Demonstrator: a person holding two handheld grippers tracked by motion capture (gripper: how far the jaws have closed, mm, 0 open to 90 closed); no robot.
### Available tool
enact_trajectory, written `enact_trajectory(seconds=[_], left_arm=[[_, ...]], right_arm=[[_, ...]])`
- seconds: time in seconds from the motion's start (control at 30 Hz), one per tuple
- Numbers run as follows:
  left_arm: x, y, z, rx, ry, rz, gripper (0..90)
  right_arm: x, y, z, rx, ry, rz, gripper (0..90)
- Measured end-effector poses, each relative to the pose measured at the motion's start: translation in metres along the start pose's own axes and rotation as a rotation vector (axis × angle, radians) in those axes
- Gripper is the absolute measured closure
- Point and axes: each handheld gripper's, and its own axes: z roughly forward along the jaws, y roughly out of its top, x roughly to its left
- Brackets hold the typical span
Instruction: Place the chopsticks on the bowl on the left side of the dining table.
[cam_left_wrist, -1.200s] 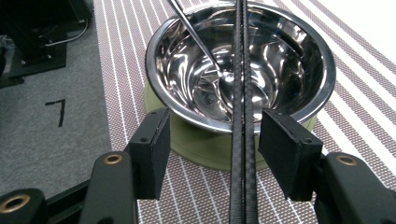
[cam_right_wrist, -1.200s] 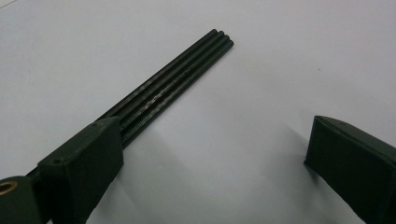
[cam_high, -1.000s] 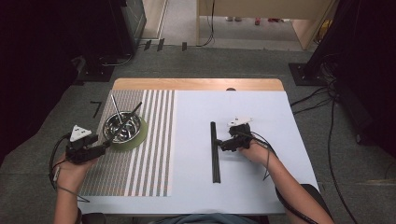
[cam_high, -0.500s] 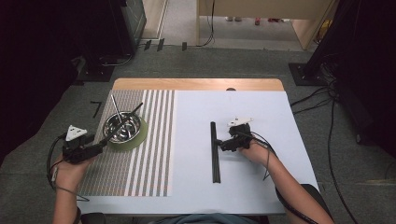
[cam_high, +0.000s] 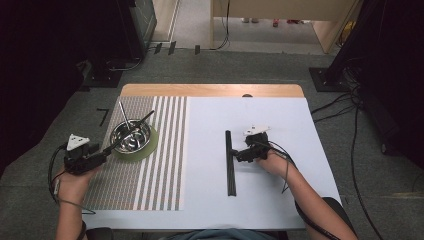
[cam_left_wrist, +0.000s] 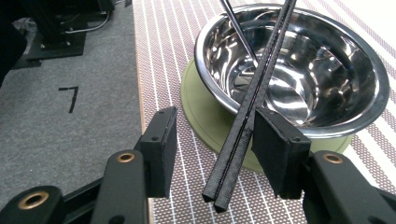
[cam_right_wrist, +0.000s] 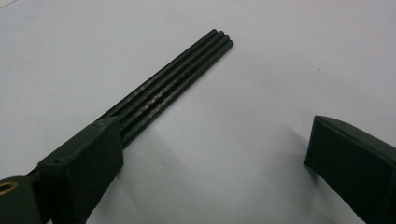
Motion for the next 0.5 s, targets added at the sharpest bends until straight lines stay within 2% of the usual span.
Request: enact_trajectory(seconds=[0.33, 0.5], left_arm=[[0.0002, 0.0017, 0.0029, -0.005, 0.014, -0.016, 53.7], [0.0011, 0.0029, 0.0066, -0.001, 0.019, -0.012, 53.8]], right_arm=[[0.0000, 0.0000, 0.0000, 0.000, 0.000, 0.000, 3.6], [0.0001, -0.0001, -0.0001, 0.000, 0.000, 0.002, 3.7]])
